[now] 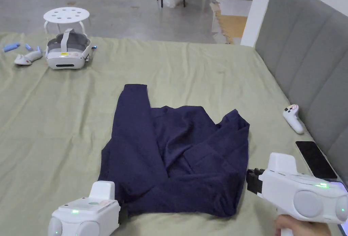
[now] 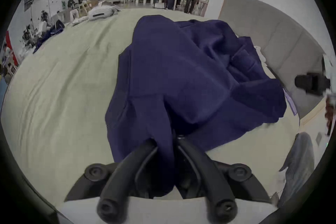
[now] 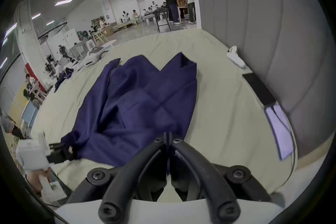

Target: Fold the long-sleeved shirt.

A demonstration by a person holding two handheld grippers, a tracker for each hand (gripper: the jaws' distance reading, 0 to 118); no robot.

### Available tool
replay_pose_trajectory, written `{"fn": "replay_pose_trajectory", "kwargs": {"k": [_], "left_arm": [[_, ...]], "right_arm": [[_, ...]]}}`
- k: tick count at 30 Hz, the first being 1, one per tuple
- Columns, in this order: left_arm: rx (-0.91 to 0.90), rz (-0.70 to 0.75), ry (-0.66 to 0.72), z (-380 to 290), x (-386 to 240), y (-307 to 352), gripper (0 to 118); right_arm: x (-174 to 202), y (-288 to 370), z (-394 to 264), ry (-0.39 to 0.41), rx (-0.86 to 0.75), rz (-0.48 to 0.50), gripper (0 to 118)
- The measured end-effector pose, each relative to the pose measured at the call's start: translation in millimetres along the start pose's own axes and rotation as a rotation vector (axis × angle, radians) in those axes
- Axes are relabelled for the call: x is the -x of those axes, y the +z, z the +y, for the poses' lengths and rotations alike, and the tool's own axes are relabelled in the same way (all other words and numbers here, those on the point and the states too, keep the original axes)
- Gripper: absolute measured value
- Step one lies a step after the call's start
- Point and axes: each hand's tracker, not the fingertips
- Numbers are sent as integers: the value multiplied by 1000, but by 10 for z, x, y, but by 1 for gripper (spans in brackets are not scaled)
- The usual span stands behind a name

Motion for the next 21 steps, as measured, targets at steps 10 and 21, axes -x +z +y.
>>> {"fn": "replay_pose_trajectory", "kwargs": {"k": [10,21], "left_arm": [[17,-4,-4,-141,136,-354,11],[50,-9,56,-69,118,-393,11]], "right_arm": [[-278,-1572,1946,59,94,2,116],[-415,-2841,2082,187,431,-109,75]]}}
